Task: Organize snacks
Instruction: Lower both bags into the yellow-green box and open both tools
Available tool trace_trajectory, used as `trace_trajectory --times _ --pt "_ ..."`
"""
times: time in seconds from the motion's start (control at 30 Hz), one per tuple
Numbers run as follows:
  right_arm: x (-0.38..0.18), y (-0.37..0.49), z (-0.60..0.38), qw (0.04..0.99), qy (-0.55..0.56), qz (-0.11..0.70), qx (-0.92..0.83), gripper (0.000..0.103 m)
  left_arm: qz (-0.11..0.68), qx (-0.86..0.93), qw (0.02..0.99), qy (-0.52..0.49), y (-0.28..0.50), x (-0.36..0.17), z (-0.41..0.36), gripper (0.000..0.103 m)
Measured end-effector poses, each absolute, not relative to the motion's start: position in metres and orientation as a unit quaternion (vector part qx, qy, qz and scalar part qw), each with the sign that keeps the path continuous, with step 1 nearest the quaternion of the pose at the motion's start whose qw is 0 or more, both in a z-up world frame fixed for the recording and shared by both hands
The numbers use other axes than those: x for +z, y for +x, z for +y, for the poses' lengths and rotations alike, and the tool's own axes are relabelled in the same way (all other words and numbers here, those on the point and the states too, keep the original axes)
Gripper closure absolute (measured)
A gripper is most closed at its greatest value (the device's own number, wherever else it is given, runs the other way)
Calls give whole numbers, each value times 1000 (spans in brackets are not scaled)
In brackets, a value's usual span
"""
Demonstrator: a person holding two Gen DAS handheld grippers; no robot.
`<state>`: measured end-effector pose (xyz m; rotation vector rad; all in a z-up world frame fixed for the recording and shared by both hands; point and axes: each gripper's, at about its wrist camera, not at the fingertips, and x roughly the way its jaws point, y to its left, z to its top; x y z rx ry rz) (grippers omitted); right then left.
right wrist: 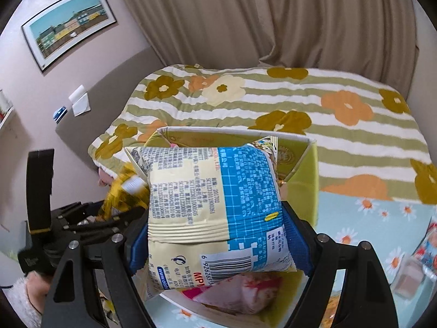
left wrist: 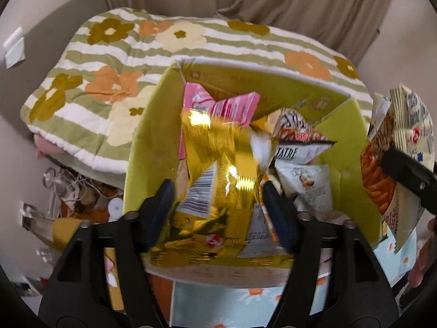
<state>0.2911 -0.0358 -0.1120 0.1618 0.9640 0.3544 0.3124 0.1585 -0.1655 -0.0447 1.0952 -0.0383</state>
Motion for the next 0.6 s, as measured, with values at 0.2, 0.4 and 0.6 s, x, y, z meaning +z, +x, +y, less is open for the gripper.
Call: trace_trajectory --times 0.2,0.4,0.6 --pt "-122 293 -29 860 79 481 150 21 525 -27 851 -3 307 -176 159 0" --pt "-127 300 -21 853 75 490 166 21 523 -18 852 7 292 -172 159 0" --pt "-128 300 -3 856 41 479 191 7 511 -1 859 9 281 -161 163 0"
